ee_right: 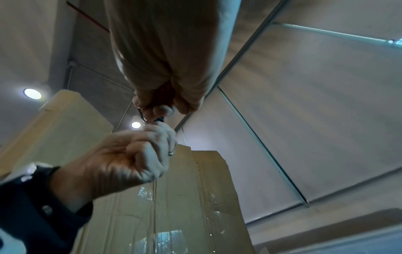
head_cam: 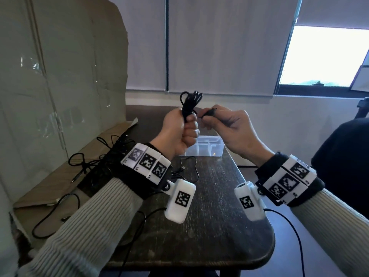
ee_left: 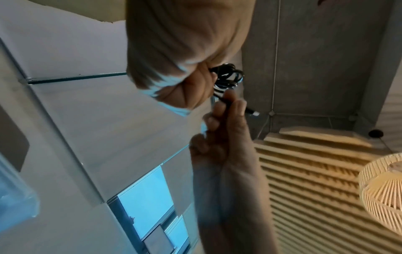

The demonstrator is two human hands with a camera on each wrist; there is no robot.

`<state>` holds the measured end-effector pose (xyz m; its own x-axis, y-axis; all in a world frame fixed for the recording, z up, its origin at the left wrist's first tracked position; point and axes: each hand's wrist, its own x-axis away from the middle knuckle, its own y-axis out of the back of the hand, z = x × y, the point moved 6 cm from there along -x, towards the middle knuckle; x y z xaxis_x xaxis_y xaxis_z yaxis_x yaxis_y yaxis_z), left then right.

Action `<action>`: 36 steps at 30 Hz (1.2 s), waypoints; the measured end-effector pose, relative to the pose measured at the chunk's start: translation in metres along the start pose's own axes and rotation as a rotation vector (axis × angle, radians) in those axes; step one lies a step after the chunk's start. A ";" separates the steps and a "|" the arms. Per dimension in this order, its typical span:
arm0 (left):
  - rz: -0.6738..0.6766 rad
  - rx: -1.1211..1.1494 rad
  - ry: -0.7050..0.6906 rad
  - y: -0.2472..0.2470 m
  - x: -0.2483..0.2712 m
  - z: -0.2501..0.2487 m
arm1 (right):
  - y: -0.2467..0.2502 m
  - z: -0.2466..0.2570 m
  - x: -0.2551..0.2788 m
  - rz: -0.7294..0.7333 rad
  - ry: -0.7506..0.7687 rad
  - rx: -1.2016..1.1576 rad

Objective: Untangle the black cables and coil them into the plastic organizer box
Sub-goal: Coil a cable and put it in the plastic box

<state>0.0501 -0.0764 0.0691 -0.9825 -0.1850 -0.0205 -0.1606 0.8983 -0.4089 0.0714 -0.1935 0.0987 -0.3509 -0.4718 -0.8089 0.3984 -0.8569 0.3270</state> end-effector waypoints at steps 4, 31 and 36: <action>0.123 0.091 0.126 -0.001 0.002 0.000 | -0.001 -0.001 -0.004 0.033 -0.098 0.082; 0.045 -0.371 -0.044 0.001 0.004 0.004 | -0.001 -0.017 -0.009 0.198 -0.668 -0.354; -0.074 -0.457 -0.168 0.005 0.000 -0.006 | -0.001 -0.027 -0.002 0.140 -0.660 -0.400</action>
<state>0.0489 -0.0701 0.0723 -0.9441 -0.2829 -0.1692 -0.2913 0.9563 0.0263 0.0952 -0.1864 0.0869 -0.6563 -0.7030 -0.2740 0.7069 -0.6998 0.1023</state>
